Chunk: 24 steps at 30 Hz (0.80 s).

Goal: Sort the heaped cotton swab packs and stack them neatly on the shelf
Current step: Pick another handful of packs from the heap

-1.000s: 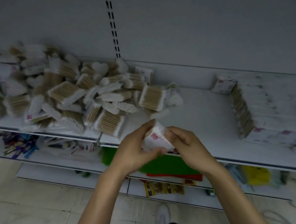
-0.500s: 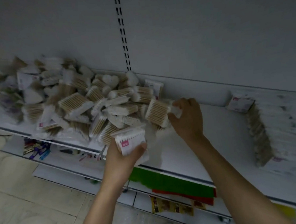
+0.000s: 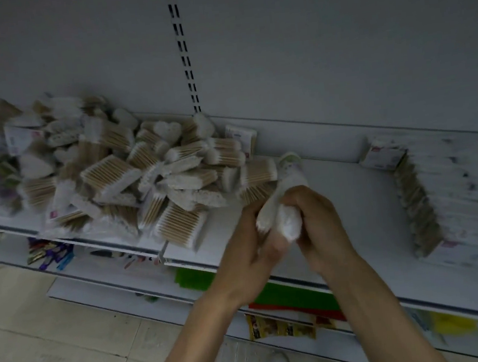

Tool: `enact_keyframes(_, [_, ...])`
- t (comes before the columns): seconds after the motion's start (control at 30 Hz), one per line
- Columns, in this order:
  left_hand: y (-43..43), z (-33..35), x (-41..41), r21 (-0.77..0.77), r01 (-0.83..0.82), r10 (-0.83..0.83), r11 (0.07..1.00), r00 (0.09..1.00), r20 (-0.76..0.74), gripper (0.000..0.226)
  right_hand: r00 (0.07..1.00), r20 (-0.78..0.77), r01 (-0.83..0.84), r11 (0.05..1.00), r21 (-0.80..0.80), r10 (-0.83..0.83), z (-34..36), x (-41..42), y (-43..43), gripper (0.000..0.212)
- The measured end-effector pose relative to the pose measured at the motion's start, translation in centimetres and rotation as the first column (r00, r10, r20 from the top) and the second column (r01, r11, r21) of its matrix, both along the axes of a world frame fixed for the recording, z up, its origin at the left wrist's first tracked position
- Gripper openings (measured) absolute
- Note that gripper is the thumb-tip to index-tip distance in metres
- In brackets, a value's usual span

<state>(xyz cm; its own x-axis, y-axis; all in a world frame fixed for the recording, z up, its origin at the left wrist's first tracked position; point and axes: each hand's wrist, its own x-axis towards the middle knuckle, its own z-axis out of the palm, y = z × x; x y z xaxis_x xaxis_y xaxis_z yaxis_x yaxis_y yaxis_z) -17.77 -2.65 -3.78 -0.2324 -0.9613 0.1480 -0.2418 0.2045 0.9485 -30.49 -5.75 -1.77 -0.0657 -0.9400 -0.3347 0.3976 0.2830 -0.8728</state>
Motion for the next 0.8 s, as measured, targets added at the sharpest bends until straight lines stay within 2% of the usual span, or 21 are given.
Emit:
enact_keyframes(0.03, [0.3,-0.2,-0.6,0.076,0.005,0.0,0.997,0.998,-0.059,0.071,0.998,-0.005,0.055,0.998,0.018,-0.055,0.1,0.6,0.1,0.016])
enact_keyframes(0.1, [0.3,-0.6,-0.6,0.119,-0.085,0.097,0.989,0.99,-0.098,0.076,0.994,-0.011,0.111,0.994,0.016,-0.111,0.4,1.3,-0.1,0.008])
enact_keyframes(0.2, [-0.7,-1.2,1.4,0.12,-0.246,0.261,0.962,0.957,-0.13,0.071,0.996,0.08,0.034,0.999,-0.008,-0.034,1.1,1.7,-0.8,0.016])
enact_keyframes(0.23, [-1.0,-1.1,2.1,0.169,-0.271,0.302,0.948,0.934,-0.193,0.068,0.999,0.026,0.033,0.998,-0.061,-0.031,1.2,1.9,-1.4,0.017])
enact_keyframes(0.27, [-1.2,-0.9,2.8,0.232,-0.281,0.341,0.931,0.896,-0.283,0.065,0.988,-0.14,0.038,0.987,-0.153,-0.06,1.0,1.9,-2.3,0.014])
enact_keyframes(0.3, [-1.4,-0.6,3.3,0.29,-0.273,0.372,0.917,0.846,-0.382,0.059,0.903,-0.41,0.005,0.956,-0.295,-0.131,0.8,1.9,-3.4,0.01])
enact_keyframes(0.33, [-1.6,-0.3,3.7,0.345,-0.25,0.398,0.905,0.784,-0.476,0.052,0.669,-0.704,-0.121,0.9,-0.419,-0.239,0.1,1.7,-4.8,0.009])
enact_keyframes(0.37, [-1.6,0.1,4.0,0.389,-0.212,0.411,0.897,0.725,-0.553,0.046,0.348,-0.887,-0.322,0.849,-0.418,-0.304,-0.6,1.4,-6.2,0.019])
enact_keyframes(0.4, [-1.6,0.3,4.3,0.413,-0.17,0.41,0.895,0.678,-0.61,0.042,0.034,-0.957,-0.496,0.827,-0.266,-0.288,-1.4,1.1,-7.6,0.032])
enact_keyframes(0.43, [-1.6,0.5,4.5,0.424,-0.142,0.407,0.894,0.651,-0.64,0.039,-0.205,-0.955,-0.564,0.823,-0.062,-0.213,-2.1,0.8,-8.9,0.042])
enact_keyframes(0.47, [-1.6,0.6,4.7,0.432,-0.13,0.408,0.893,0.64,-0.651,0.037,-0.36,-0.92,-0.565,0.821,0.085,-0.153,-2.4,0.7,-9.8,0.046])
enact_keyframes(0.5, [-1.5,0.7,5.0,0.442,-0.128,0.416,0.888,0.634,-0.652,0.037,-0.421,-0.897,-0.553,0.822,0.138,-0.133,-2.9,0.6,-10.4,0.045])
enact_keyframes(0.57, [-1.3,0.7,5.5,0.463,-0.12,0.429,0.878,0.627,-0.651,0.042,-0.399,-0.897,-0.56,0.825,0.075,-0.189,-3.0,0.5,-10.7,0.035])
enact_keyframes(0.6, [-1.3,0.6,5.8,0.472,-0.107,0.43,0.875,0.619,-0.657,0.045,-0.333,-0.912,-0.575,0.818,-0.007,-0.241,-3.0,0.4,-10.7,0.03])
enact_keyframes(0.63, [-1.2,0.6,5.9,0.481,-0.089,0.43,0.872,0.608,-0.667,0.046,-0.218,-0.928,-0.588,0.799,-0.122,-0.302,-3.0,0.3,-10.4,0.027])
enact_keyframes(0.7, [-1.1,0.4,6.1,0.492,-0.08,0.438,0.867,0.596,-0.673,0.044,0.078,-0.938,-0.536,0.779,-0.325,-0.338,-2.6,0.0,-9.1,0.025])
enact_keyframes(0.73, [-1.2,0.3,6.1,0.495,-0.084,0.442,0.865,0.595,-0.672,0.043,0.281,-0.904,-0.453,0.786,-0.421,-0.322,-2.1,0.0,-8.0,0.023])
enact_keyframes(0.8, [-1.2,0.3,5.7,0.517,-0.098,0.463,0.85,0.606,-0.646,0.04,0.658,-0.719,-0.209,0.864,-0.458,-0.222,-0.8,0.2,-5.8,0.013])
